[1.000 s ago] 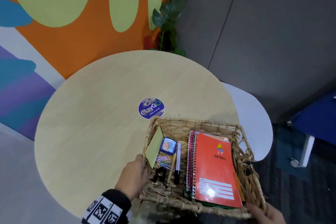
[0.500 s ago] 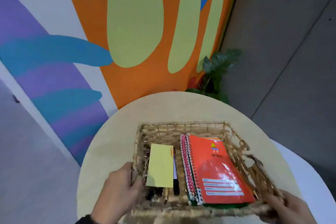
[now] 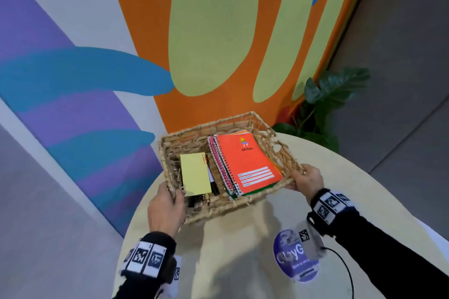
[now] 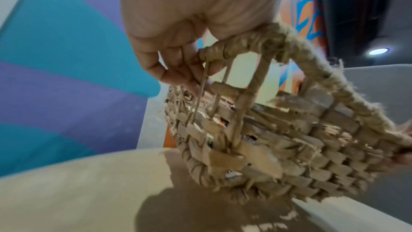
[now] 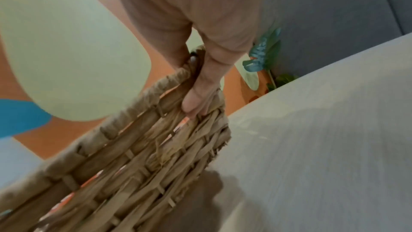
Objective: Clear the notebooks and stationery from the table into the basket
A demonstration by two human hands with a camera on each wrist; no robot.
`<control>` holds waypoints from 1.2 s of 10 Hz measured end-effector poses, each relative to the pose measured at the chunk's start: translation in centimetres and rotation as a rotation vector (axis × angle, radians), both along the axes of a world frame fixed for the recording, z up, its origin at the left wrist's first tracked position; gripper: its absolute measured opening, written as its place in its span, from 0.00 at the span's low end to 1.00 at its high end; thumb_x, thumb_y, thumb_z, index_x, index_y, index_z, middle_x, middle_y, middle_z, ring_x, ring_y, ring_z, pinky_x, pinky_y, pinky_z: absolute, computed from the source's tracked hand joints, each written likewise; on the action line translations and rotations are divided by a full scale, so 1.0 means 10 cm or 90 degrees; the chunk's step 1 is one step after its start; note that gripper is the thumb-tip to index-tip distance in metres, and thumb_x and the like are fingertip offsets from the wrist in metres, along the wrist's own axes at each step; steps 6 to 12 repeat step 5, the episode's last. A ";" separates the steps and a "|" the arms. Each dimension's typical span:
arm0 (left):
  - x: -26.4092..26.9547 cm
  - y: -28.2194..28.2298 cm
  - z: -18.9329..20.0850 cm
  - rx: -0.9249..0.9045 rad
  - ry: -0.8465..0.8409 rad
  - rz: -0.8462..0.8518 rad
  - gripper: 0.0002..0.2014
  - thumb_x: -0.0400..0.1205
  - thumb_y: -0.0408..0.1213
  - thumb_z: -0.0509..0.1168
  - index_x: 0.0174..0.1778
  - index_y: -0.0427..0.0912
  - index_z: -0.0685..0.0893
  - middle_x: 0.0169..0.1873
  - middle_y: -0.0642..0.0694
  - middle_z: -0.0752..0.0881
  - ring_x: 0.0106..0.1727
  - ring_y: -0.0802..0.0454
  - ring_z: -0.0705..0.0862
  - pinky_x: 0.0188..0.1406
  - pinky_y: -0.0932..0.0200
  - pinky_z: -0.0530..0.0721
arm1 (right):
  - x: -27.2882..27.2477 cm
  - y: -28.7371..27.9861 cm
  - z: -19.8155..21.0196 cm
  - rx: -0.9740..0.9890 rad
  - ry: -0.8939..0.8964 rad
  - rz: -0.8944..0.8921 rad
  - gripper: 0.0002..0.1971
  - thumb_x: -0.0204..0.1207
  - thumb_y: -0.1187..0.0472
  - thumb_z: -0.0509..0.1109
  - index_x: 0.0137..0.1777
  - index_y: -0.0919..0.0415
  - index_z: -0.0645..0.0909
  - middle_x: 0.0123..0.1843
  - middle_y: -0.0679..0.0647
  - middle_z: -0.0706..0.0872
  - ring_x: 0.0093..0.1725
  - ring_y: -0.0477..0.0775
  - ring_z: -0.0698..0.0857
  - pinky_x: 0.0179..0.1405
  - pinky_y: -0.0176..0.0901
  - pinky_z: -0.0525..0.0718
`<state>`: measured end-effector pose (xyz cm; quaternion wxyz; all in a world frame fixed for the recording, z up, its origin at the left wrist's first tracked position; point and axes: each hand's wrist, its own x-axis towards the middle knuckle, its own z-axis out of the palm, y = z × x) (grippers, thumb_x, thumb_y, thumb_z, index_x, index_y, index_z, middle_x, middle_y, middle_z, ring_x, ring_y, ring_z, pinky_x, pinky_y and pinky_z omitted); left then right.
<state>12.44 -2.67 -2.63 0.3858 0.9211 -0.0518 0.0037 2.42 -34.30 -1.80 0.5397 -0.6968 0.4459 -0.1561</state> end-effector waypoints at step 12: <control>0.09 -0.05 -0.48 0.018 0.121 0.025 0.21 0.87 0.52 0.49 0.68 0.42 0.72 0.47 0.35 0.90 0.44 0.41 0.86 0.43 0.54 0.80 | 0.74 -0.34 -0.05 -0.153 0.274 0.142 0.33 0.73 0.57 0.74 0.76 0.62 0.68 0.69 0.64 0.81 0.66 0.64 0.82 0.67 0.51 0.80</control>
